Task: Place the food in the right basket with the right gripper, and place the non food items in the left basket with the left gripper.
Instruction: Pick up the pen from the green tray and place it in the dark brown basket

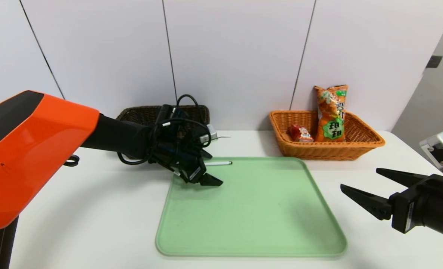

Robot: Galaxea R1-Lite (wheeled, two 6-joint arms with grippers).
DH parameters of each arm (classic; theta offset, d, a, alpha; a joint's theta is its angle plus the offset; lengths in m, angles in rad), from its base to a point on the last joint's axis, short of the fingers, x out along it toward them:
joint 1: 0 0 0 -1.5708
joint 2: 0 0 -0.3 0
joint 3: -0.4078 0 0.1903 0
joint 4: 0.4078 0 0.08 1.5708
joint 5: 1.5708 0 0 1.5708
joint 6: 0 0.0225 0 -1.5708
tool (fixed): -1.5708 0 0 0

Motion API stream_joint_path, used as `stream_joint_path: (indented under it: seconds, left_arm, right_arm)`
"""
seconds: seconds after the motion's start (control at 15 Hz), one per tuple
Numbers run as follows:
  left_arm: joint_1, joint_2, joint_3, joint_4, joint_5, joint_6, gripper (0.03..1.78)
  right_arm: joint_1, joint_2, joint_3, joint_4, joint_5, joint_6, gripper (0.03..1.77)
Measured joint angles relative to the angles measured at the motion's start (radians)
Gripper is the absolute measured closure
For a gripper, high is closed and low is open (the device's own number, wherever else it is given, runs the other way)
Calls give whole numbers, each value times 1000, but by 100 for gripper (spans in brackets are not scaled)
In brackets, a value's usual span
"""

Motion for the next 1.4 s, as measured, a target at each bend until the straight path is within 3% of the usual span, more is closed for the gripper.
stream_joint_path:
  seconds: [1.33,1.4]
  left_arm:
    - [-2,-29,99,-6,-1,23,12]
    - [0,-25,99,-7,-1,39,22]
  right_arm:
    - [0,14,-5,0,8,15,9]
    - [0,14,-5,0,8,15,9]
